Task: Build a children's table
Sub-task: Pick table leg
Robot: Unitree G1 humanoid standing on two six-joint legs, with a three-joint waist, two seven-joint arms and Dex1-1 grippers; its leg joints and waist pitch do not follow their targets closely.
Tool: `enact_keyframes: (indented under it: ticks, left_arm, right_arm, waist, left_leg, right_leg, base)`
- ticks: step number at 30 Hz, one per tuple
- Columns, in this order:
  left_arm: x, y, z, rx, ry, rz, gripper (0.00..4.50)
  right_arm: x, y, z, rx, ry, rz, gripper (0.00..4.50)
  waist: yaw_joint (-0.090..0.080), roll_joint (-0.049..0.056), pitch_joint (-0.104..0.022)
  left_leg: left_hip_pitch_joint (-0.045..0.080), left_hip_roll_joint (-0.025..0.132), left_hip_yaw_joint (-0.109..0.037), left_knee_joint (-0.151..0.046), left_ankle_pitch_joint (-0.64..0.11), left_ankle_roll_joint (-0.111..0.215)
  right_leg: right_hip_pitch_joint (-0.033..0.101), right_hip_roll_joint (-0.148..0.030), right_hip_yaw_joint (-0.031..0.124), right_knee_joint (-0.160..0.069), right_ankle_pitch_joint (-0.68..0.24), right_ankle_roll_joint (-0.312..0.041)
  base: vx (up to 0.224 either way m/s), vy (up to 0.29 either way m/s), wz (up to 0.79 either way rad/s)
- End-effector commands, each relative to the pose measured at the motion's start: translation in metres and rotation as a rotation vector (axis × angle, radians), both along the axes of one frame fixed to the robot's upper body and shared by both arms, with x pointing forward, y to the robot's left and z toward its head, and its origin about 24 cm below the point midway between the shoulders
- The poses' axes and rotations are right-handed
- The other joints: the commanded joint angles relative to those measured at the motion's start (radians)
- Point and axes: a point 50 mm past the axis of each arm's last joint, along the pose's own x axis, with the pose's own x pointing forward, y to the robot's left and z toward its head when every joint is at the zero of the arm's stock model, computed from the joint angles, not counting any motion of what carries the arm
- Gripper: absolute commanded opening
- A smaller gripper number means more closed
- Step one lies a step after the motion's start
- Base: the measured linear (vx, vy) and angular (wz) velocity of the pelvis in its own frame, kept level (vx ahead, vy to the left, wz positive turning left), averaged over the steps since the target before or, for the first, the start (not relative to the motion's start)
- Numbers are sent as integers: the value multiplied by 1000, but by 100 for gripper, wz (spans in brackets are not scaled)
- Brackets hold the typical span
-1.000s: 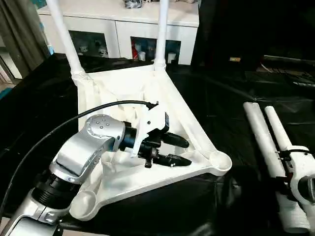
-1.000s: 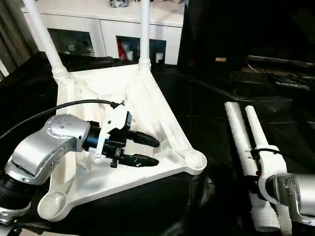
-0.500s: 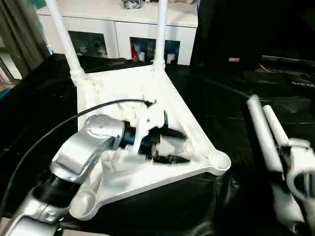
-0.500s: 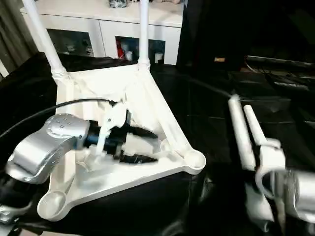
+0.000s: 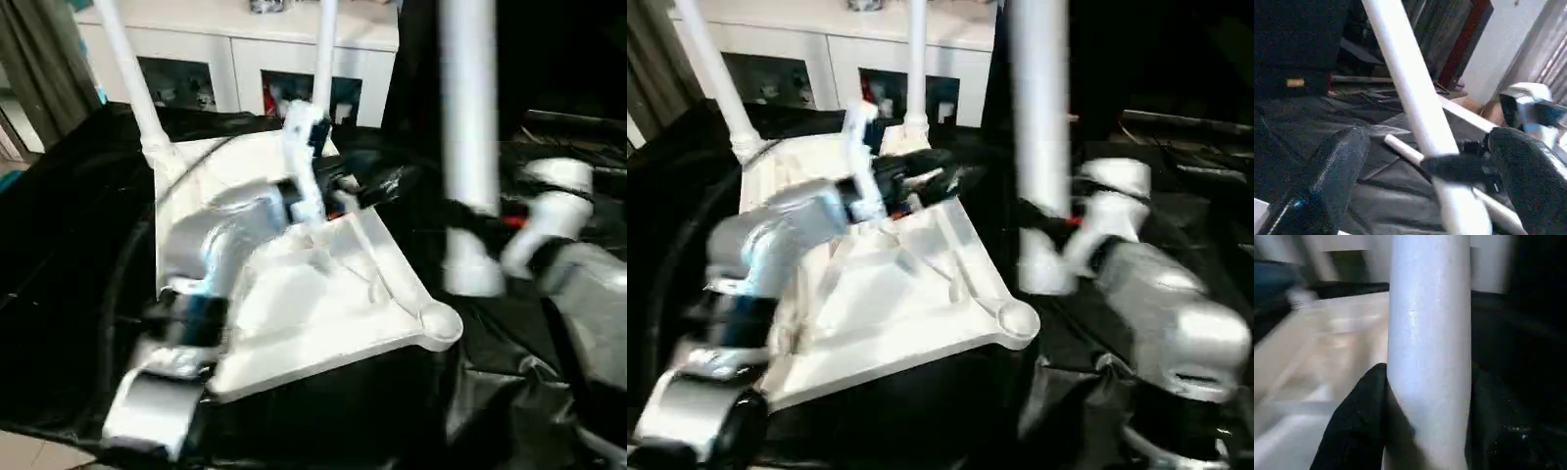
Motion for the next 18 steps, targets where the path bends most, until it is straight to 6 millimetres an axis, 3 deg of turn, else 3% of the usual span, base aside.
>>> enact_keyframes:
  ticks: [1, 6, 9, 10, 18]
  left_arm:
    - [2, -5, 3, -6, 20, 3, 450]
    - [1, -19, -3, 3, 75, 33, 450]
    - [1, -21, -4, 4, 79, 44, 450]
    - [2, -22, -4, -8, 91, 62, 450]
    - [5, -17, -5, -40, 156, 146, 450]
  right_arm:
    - [-2, 11, 7, 6, -51, 78, 184]
    - [-2, 27, 4, 6, -81, 157, 184]
    - [-2, 29, 2, -2, -80, 164, 184]
    - [-2, 30, 0, -10, -78, 165, 184]
    - [2, 35, -4, -27, -77, 141, 184]
  waist:
    - [6, -25, -71]
    - [8, -26, -68]
    - [10, -28, -67]
    - [9, -34, -68]
    - [12, -35, -65]
  left_leg:
    - [12, 49, -24, -54, -70, 59]
    - [13, 53, -27, -57, -92, 28]
    - [13, 53, -28, -59, -87, 29]
    - [12, 54, -27, -58, -85, 30]
    - [12, 51, -28, -57, -81, 37]
  right_leg:
    - [49, -74, 51, -78, -100, -204]
    - [47, -75, 52, -82, -128, -192]
    - [47, -74, 52, -81, -115, -190]
    - [48, -75, 52, -80, -110, -190]
    - [47, -75, 51, -82, -121, -186]
  base:
    - [0, 0, 0]
    - [0, 0, 0]
    - [0, 0, 0]
    - [0, 0, 0]
    - [0, 0, 0]
